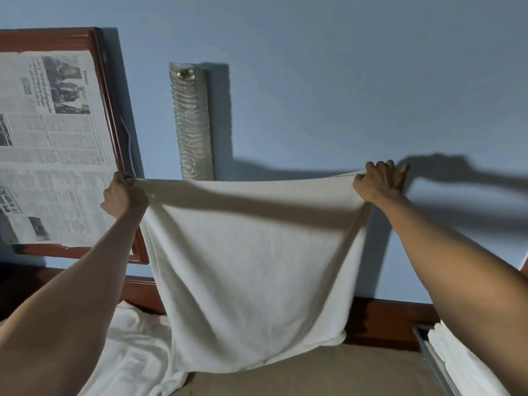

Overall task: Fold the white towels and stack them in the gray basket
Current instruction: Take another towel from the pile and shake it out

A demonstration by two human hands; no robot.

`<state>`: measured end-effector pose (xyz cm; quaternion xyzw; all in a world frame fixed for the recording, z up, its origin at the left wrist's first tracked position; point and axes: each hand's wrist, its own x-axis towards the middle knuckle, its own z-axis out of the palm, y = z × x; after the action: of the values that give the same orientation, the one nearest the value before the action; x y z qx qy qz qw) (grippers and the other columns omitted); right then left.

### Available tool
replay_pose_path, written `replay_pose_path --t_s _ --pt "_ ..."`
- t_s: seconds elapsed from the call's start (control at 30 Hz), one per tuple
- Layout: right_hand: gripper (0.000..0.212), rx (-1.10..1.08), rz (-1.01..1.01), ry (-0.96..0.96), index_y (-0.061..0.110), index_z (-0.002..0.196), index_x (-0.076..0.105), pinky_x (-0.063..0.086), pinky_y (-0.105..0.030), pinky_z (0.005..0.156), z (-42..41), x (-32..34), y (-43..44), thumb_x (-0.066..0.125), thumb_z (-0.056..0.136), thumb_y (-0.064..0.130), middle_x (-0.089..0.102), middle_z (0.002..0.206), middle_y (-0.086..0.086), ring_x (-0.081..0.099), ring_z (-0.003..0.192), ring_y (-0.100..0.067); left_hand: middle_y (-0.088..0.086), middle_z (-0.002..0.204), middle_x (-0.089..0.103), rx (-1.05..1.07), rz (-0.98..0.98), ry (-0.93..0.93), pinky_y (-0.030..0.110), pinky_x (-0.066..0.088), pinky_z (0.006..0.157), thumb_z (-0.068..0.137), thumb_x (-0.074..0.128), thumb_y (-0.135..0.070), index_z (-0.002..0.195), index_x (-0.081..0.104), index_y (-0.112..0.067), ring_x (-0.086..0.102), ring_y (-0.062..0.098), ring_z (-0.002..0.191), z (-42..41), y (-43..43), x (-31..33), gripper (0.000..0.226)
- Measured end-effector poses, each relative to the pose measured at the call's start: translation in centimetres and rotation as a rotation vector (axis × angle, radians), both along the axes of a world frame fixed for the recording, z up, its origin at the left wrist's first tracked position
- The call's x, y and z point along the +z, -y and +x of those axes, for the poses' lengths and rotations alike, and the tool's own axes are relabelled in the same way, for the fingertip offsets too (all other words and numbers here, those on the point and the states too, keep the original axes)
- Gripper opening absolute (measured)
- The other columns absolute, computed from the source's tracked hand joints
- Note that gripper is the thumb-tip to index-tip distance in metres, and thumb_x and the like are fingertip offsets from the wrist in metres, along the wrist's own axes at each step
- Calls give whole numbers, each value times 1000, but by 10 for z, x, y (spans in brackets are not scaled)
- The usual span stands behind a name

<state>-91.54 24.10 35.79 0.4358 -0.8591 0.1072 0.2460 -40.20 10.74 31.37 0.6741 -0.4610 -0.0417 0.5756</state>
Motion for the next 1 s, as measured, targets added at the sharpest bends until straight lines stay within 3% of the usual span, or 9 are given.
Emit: replay_pose_path --t_s 0.23,0.47,0.67,0.83,1.0 --pt "41 28 -2 -2 12 122 60 8 -60 120 -15 -40 -37 37 98 37 63 123 -10 48 127 -29 20 123 65 -11 130 -38 48 42 97 97 38 -7 117 63 -17 59 42 112 -21 -25 -12 34" --pt "25 90 -173 42 10 108 69 27 -51 113 -38 -44 -93 51 104 26 61 114 -19 47 120 -37 19 130 63 -61 130 -87 49 43 98 101 37 -14 124 60 -14 57 43 117 -35 -74 -11 32" --pt "15 89 -386 198 13 91 70 29 -50 100 -48 -40 -171 61 99 22 45 120 -15 38 119 -37 18 123 66 -55 84 -65 50 41 98 96 37 -12 118 63 -17 55 40 119 -53 -145 -11 34" --pt "20 67 -426 267 19 96 69 29 -43 93 -48 -36 -233 54 95 6 62 114 -12 47 112 -36 21 124 66 -99 12 -130 49 46 95 99 38 -13 120 63 -13 59 44 115 -56 -202 -10 33" --pt "19 64 -554 360 20 87 67 37 -40 86 -47 -30 -290 55 95 9 71 110 -15 60 105 -41 22 128 62 -218 -80 -203 40 43 85 99 34 -5 125 59 -9 56 41 118 -55 -248 -5 36"
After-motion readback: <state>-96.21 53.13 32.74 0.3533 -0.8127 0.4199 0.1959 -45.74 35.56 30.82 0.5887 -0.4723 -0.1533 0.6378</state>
